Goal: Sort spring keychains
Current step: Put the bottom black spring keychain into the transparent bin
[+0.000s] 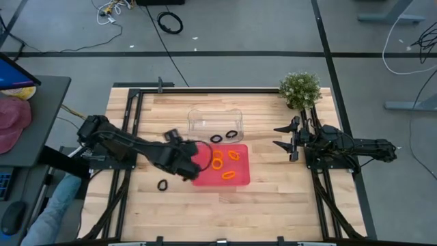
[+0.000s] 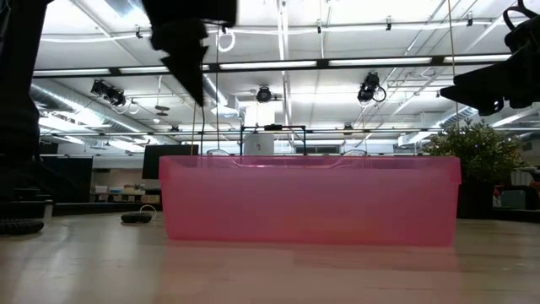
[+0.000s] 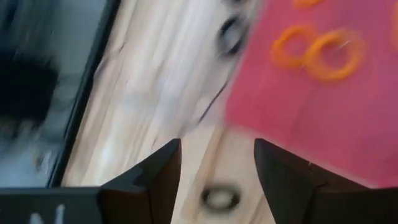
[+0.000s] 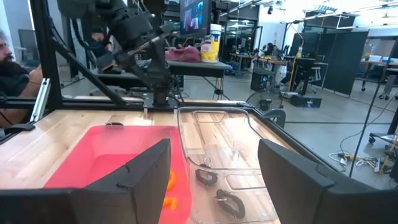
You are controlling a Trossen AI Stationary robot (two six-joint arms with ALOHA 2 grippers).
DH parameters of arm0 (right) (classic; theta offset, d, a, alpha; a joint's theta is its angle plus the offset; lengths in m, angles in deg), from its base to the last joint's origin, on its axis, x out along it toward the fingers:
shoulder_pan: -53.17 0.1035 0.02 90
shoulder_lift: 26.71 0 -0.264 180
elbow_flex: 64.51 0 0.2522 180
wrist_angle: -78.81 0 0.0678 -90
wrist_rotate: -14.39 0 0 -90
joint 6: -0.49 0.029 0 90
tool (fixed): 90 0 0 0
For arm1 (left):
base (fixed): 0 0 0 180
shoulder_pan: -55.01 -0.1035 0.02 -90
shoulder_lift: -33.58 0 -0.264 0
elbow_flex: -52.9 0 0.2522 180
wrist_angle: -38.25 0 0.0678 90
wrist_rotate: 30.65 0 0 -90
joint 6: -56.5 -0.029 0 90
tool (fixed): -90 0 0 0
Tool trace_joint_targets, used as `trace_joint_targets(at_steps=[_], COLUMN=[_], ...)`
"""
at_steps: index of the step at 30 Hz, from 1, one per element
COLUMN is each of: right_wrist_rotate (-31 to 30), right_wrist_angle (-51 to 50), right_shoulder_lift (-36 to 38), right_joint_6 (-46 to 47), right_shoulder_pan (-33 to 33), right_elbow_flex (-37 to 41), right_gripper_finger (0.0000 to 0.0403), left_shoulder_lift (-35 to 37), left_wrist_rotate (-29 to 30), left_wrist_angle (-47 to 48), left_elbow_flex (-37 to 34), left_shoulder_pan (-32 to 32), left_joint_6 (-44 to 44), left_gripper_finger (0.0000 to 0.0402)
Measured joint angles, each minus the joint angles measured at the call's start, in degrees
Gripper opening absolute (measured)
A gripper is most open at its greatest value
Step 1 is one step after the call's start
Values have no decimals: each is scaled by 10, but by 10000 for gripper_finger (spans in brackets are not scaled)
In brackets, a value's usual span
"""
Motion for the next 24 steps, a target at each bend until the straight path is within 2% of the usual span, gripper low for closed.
trace_joint_targets(at_steps=[3,5,14,18,24], right_wrist_rotate=[0,0,0,0,0], right_wrist_angle=[0,0,0,0,0], right_shoulder_lift=[0,0,0,0,0], right_joint_6=[0,0,0,0,0], right_shoulder_pan=[0,0,0,0,0], right_elbow_flex=[0,0,0,0,0], right_gripper_finger=[247,247,247,247,247], left_shoulder_lift=[1,1,0,-3,-3], left_wrist_rotate=[19,23,17,-8,-105], left_wrist_angle=[104,145,149,139,123], left_elbow_flex=[0,-1,-1,-20,-107], left_shoulder_pan=[20,34,75,104,133], left_joint_6=[128,181,260,302,399], left_gripper_finger=[204,204,204,204,204])
